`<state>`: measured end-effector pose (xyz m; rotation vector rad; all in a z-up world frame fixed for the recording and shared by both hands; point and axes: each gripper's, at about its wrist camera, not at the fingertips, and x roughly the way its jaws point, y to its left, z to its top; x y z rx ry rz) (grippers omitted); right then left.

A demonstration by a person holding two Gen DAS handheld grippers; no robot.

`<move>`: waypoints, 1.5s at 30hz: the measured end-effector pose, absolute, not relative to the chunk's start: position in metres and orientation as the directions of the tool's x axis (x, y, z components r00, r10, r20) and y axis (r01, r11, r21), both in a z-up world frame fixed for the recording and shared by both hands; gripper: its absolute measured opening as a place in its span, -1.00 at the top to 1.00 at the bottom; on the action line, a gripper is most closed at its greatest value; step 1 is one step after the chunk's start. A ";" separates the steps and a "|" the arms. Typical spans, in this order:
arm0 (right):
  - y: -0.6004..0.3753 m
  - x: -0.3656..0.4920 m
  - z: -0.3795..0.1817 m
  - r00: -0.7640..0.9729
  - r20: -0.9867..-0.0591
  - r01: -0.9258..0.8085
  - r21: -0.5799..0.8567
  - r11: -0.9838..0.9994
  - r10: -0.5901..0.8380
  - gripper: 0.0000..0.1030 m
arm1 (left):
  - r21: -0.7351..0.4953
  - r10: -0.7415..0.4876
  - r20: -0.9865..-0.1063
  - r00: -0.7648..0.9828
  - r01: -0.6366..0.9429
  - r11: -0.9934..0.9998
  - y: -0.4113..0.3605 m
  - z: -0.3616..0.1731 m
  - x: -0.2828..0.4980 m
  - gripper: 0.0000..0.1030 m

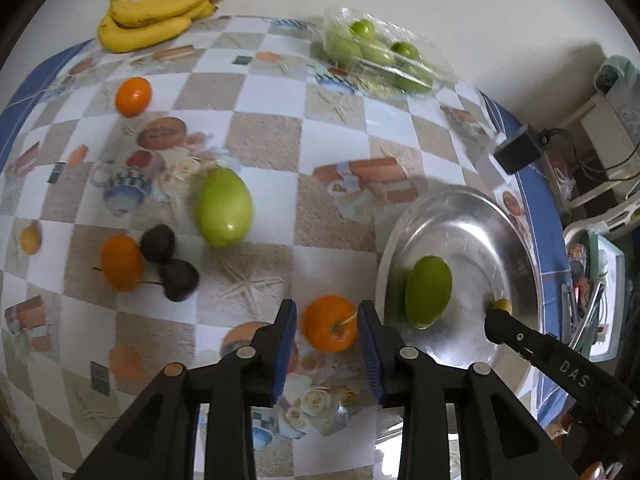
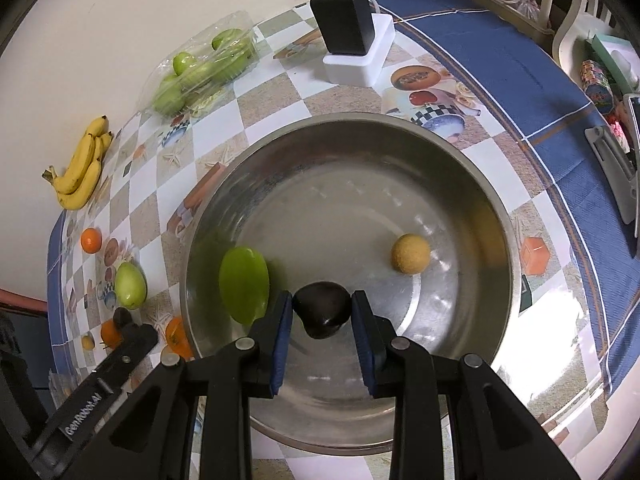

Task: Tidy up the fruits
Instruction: 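Carry the dark fruit in the right tool while the left tool carries the tangerine over the bowl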

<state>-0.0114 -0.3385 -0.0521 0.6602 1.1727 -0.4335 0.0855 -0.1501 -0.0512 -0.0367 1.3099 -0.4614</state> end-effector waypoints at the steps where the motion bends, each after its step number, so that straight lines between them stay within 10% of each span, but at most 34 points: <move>1: -0.339 -0.012 -0.052 0.340 -0.940 0.630 0.247 0.736 0.024 0.40 | -0.279 -0.344 -0.922 0.176 0.312 0.908 -0.153 -0.053 0.085 0.21; 45: -0.343 -0.013 -0.061 0.314 -0.949 0.644 0.243 0.726 0.039 0.40 | -0.349 -0.470 -0.862 0.191 0.448 0.823 -0.188 -0.018 0.059 0.56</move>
